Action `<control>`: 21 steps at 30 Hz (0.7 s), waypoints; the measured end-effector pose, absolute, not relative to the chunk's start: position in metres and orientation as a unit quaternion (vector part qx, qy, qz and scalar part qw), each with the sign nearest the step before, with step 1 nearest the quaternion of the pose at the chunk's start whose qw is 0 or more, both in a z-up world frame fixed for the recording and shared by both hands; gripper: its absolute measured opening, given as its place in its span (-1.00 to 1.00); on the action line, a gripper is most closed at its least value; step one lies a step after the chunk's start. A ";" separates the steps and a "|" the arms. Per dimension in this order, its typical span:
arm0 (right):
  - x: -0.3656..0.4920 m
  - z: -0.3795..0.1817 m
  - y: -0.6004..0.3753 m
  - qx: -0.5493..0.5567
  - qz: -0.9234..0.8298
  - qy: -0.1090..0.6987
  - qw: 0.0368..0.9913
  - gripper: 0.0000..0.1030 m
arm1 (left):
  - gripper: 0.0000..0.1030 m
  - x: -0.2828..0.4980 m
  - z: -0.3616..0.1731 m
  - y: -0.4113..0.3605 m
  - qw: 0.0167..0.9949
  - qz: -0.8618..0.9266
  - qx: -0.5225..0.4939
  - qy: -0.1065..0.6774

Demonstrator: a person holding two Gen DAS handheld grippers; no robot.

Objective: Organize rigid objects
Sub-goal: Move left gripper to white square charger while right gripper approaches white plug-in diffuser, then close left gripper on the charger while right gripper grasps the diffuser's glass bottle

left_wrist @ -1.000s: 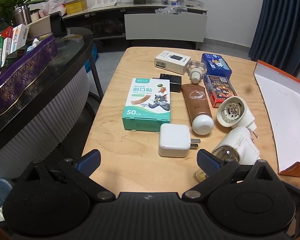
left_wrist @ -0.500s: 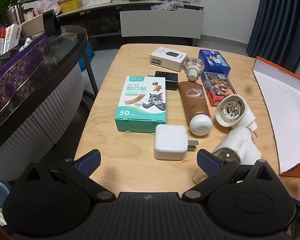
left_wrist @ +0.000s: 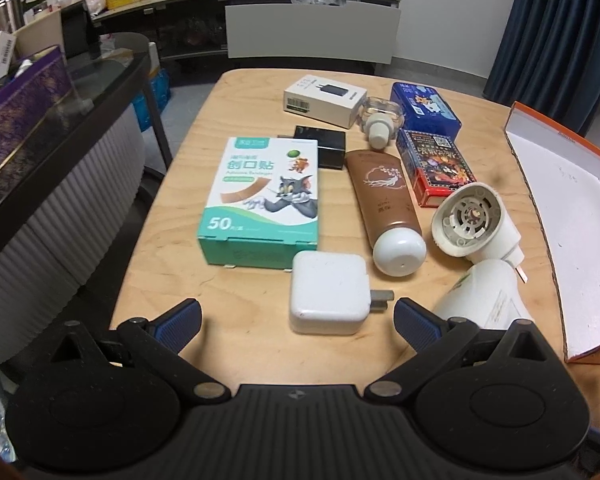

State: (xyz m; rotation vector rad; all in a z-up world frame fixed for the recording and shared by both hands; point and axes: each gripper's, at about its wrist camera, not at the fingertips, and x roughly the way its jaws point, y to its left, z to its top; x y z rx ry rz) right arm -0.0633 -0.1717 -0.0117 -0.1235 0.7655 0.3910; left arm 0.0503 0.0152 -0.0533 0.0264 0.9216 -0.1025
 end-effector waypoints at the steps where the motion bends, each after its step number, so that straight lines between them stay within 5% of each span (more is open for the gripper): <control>1: -0.063 -0.012 -0.172 -0.060 0.191 0.371 0.907 0.96 | 1.00 0.052 -0.054 0.015 0.895 -0.053 0.010 0.443; 8: -0.060 -0.015 -0.169 -0.063 0.195 0.374 0.904 0.96 | 0.97 0.061 -0.063 0.018 0.896 -0.082 -0.005 0.437; 10: -0.058 -0.017 -0.169 -0.063 0.196 0.375 0.904 0.96 | 0.85 0.059 -0.063 0.018 0.899 -0.090 0.000 0.428; 15: -0.054 -0.019 -0.167 -0.068 0.193 0.376 0.904 0.96 | 0.16 0.052 -0.058 0.019 0.902 -0.105 0.012 0.418; 21: -0.051 -0.019 -0.158 -0.092 0.220 0.363 0.901 0.96 | 0.15 0.044 -0.056 0.029 0.903 -0.099 -0.007 0.417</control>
